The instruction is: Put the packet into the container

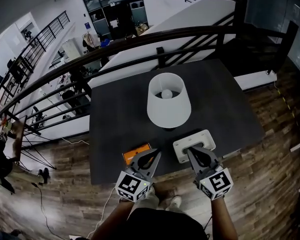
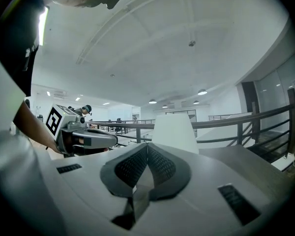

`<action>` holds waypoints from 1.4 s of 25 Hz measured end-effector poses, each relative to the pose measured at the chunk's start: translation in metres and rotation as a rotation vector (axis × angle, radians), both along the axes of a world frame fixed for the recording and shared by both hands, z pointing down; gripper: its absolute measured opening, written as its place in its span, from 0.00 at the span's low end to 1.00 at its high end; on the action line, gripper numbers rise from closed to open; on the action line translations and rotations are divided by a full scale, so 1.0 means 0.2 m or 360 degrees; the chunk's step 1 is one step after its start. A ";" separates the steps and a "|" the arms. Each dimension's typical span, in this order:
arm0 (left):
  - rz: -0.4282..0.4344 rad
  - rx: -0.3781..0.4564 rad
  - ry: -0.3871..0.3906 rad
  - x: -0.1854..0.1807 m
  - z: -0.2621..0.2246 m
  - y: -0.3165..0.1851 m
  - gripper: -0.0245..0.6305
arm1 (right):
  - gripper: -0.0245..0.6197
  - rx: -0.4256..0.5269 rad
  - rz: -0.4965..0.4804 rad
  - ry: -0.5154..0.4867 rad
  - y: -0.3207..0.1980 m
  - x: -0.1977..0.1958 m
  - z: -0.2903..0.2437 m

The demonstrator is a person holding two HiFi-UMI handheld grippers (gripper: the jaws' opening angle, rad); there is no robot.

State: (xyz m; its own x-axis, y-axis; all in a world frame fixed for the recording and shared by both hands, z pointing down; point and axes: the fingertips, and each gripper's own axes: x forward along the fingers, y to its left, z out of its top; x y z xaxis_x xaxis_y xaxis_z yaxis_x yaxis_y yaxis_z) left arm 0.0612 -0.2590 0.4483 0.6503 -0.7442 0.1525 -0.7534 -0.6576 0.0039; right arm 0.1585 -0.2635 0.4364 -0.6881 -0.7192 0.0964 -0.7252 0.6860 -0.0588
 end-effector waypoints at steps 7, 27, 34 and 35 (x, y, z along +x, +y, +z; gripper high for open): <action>0.0028 0.0027 0.0053 -0.14 -0.03 -0.09 0.05 | 0.05 -0.0023 0.0000 0.0068 -0.07 -0.16 0.01; -0.0490 -0.0065 0.0146 -0.88 0.12 0.04 0.05 | 0.05 -0.0210 -0.0929 0.0753 -0.07 -0.96 0.40; -0.0699 -0.0081 0.0196 -1.10 0.17 0.15 0.05 | 0.21 -0.0257 -0.1172 0.0980 -0.04 -1.13 0.58; -0.0720 -0.0079 0.0207 -1.12 0.18 0.15 0.05 | 0.24 -0.0260 -0.1213 0.1038 -0.03 -1.15 0.61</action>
